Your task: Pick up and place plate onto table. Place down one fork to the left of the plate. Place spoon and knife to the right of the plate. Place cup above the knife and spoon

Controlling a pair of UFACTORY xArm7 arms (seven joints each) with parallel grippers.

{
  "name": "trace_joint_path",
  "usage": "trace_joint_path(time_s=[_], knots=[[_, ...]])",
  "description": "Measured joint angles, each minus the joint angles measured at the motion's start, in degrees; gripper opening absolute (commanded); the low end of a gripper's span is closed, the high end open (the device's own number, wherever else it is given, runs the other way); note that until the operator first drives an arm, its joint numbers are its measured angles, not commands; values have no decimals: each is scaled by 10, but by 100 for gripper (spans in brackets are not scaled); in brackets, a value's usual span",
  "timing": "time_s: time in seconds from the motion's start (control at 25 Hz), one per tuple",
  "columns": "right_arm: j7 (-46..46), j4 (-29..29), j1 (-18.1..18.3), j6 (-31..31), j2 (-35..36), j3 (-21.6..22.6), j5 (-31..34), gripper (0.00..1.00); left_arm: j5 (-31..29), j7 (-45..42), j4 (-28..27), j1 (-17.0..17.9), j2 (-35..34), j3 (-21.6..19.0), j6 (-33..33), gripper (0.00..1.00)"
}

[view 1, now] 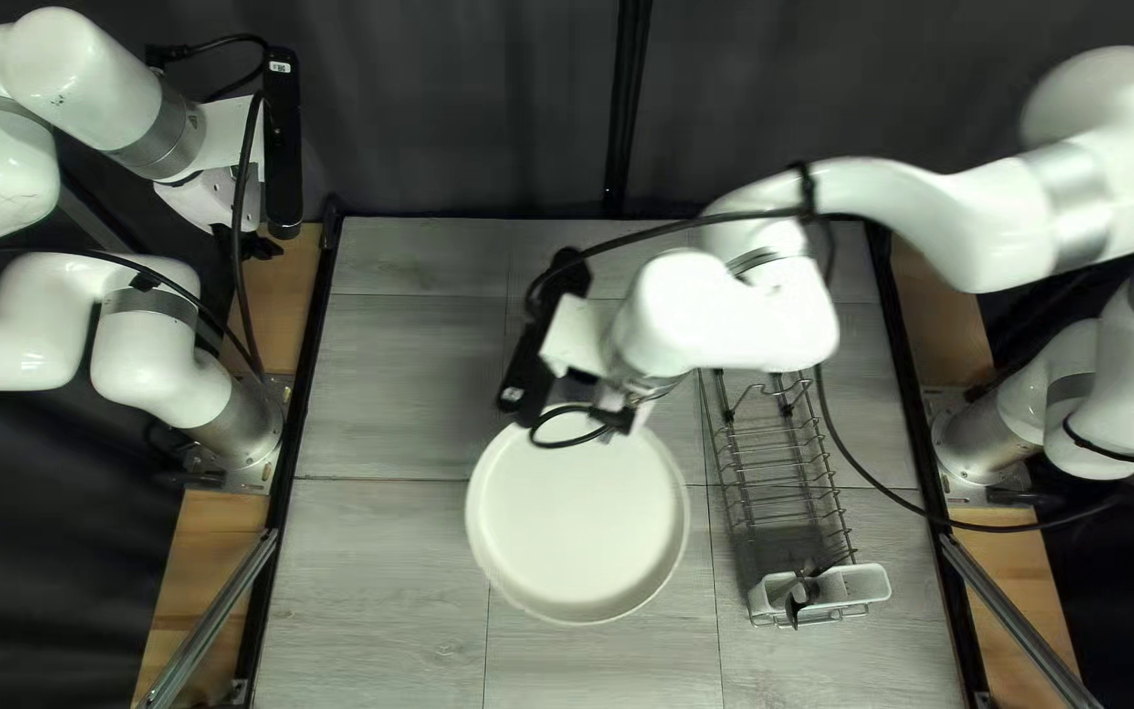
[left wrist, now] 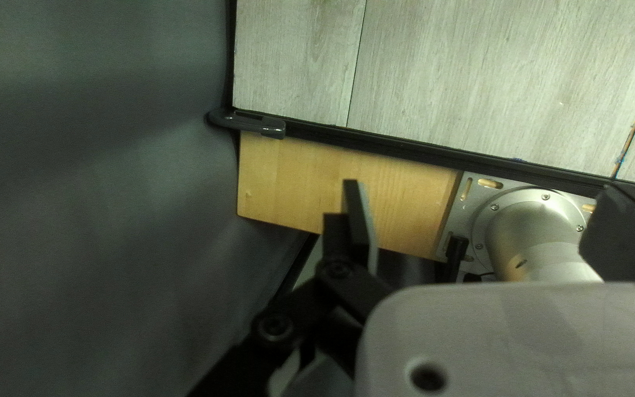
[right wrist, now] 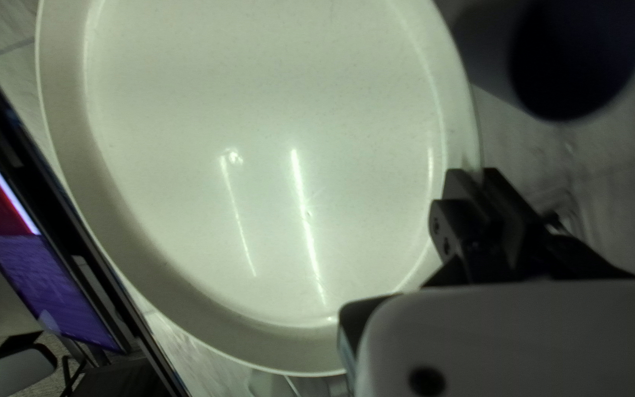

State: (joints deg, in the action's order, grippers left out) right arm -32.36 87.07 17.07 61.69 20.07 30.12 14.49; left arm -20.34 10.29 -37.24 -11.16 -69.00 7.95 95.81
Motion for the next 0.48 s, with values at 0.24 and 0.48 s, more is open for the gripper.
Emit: trace_joint_path(time_s=[0.24, 0.48], knots=[[0, 19, -11, -50, 64, -3, 10, 0, 0, 0, 0, 0, 0, 0, 0, 100], [13, 38, -12, -85, 114, -6, 13, 0, 0, 0, 0, 0, 0, 0, 0, 100]])
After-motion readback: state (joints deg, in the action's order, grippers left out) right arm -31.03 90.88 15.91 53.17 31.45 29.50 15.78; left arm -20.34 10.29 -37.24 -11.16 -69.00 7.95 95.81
